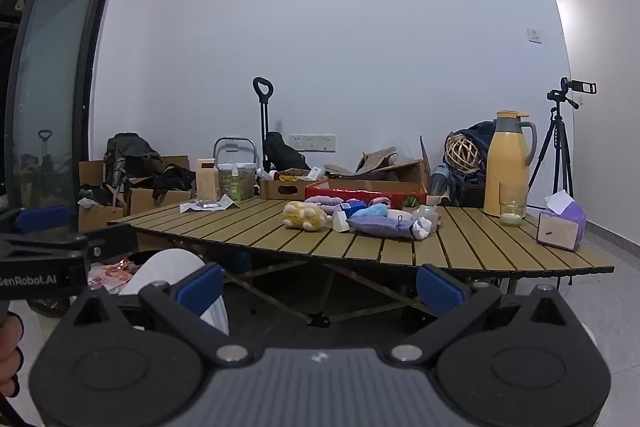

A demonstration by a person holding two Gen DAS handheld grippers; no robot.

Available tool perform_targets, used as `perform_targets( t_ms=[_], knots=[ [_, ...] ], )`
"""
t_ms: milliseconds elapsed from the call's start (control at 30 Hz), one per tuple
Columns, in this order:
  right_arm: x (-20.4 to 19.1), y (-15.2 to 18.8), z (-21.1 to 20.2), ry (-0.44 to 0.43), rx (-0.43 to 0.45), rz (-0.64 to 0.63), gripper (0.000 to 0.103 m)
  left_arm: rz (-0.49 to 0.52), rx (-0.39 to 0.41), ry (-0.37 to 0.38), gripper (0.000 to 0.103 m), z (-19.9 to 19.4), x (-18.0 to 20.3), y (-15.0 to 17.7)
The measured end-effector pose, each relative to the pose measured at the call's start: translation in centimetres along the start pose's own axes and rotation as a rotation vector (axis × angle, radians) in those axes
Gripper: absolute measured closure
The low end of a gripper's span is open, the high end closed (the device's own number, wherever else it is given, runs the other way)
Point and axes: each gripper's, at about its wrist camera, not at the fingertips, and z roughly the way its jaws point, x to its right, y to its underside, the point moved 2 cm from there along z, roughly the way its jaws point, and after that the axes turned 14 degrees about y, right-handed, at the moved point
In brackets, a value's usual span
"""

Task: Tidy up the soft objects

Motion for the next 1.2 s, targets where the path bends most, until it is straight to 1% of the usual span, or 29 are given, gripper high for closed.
perform_targets(
  t_ms=[267,300,333,433,500,533,867,900,1200],
  knots=[
    [-0.1,0.0,-0.3,0.015,0.001,0.011,0.000,-0.003,-0.011,0.005,0.000,1.6,0.6,0.0],
    [0.0,0.0,-0.3,-0.008,-0.001,0.003,0.000,-0.005,0.005,0.001,0.000,0.5,0.5,0.1],
    [0.1,-0.1,-0.4,-0.008,-0.003,0.004,0.000,-0.021,0.019,0.001,0.000,-0.3,-0.2,-0.1],
    [-0.1,-0.2,-0.8,-0.006,-0.002,0.004,0.000,-0.021,0.023,-0.001,0.000,-0.5,-0.2,-0.2],
    [-0.3,-0.3,-1.0,-0.009,-0.002,0.004,0.000,-0.021,0.020,-0.003,0.000,-0.5,-0.3,-0.1],
    [0.0,0.1,-0.3,-0.008,-0.006,0.006,0.000,-0.021,0.022,-0.004,0.000,-0.5,-0.4,-0.1],
    [0.1,0.2,-0.4,-0.001,-0.003,0.007,0.000,-0.009,0.029,-0.004,0.000,-0.4,0.0,-0.1],
    [0.2,0.1,-0.4,0.012,0.002,0.011,0.000,-0.009,0.030,-0.005,0.000,-0.4,0.0,-0.1],
    [0.2,0.2,-0.3,0.011,0.004,0.008,0.000,-0.008,0.030,-0.002,0.000,-0.5,-0.1,-0.1]
  ],
)
